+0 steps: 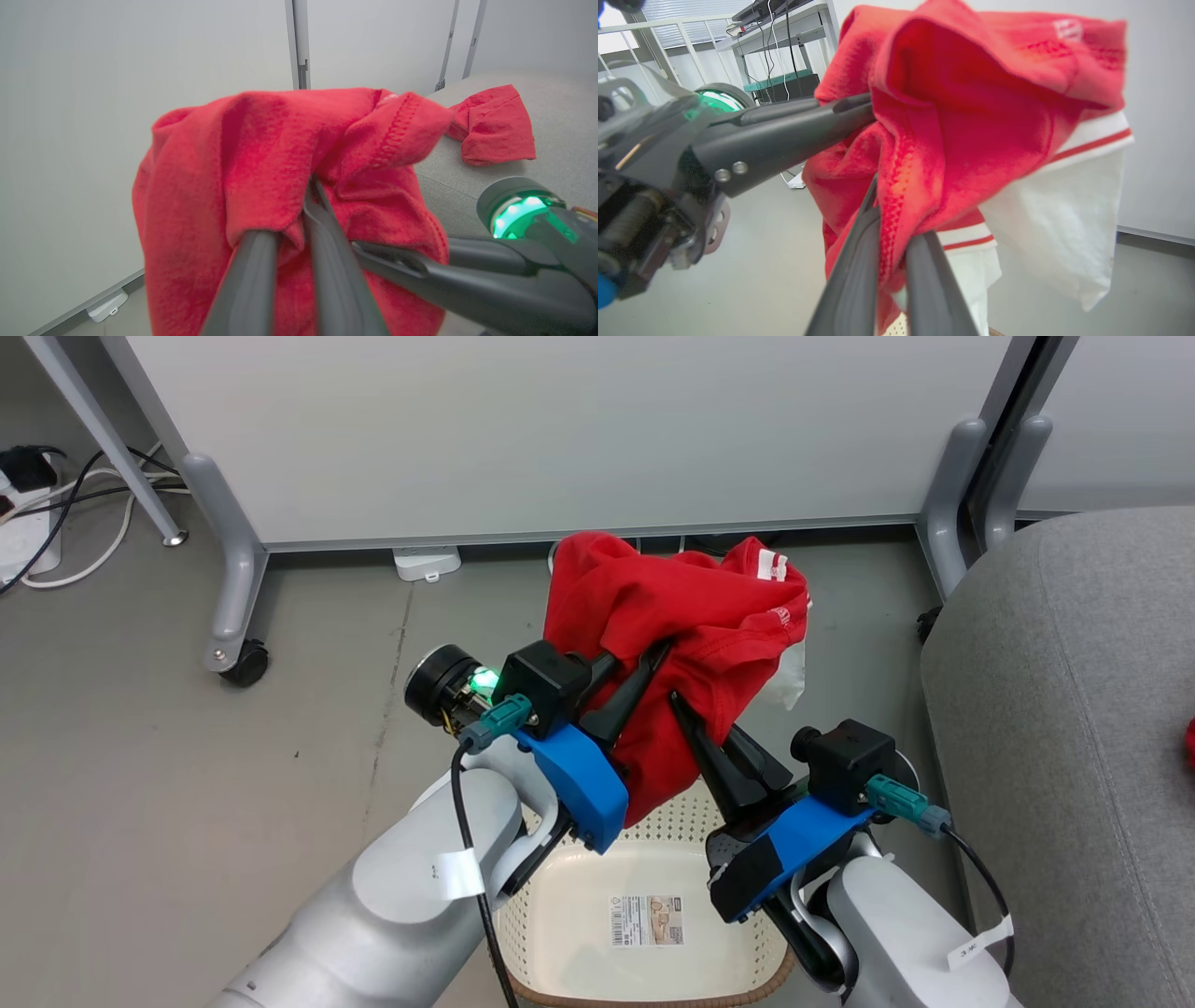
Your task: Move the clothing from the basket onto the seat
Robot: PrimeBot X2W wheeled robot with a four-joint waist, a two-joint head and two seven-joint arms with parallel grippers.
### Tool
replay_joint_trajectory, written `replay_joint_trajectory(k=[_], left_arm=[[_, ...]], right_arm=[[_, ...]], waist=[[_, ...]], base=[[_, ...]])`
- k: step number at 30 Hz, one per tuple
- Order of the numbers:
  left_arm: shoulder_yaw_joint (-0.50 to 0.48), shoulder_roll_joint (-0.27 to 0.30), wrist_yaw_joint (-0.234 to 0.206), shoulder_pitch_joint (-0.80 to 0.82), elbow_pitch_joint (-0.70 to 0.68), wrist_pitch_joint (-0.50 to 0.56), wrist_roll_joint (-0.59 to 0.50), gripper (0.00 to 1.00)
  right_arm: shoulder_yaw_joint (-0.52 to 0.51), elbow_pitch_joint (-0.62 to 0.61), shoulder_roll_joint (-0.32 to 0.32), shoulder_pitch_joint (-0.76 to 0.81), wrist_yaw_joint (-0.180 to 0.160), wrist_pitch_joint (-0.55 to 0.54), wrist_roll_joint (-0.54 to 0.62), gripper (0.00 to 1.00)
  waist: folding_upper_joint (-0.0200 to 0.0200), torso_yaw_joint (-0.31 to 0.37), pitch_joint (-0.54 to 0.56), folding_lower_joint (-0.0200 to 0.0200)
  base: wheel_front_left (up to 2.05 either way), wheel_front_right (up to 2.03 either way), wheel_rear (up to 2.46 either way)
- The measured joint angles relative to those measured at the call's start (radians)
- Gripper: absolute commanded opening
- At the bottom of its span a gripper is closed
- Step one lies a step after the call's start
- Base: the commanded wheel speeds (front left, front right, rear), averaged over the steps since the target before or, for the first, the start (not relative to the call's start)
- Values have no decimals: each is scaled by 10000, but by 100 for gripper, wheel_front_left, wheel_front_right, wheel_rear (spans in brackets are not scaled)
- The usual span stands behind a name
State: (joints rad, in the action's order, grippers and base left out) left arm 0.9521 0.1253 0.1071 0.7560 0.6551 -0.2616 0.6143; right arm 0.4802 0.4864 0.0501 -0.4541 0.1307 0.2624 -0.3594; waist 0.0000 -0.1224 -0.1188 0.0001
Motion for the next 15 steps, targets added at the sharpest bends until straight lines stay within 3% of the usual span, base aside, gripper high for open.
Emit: replay_joint_trajectory(k=[15], left_arm=[[-113,-44,94,-3,138,0,-140,0]], right_arm=[[6,-31,0,31,0,0,0,0]], waist=[[0,35,45,-1]], base=[[0,0,0]])
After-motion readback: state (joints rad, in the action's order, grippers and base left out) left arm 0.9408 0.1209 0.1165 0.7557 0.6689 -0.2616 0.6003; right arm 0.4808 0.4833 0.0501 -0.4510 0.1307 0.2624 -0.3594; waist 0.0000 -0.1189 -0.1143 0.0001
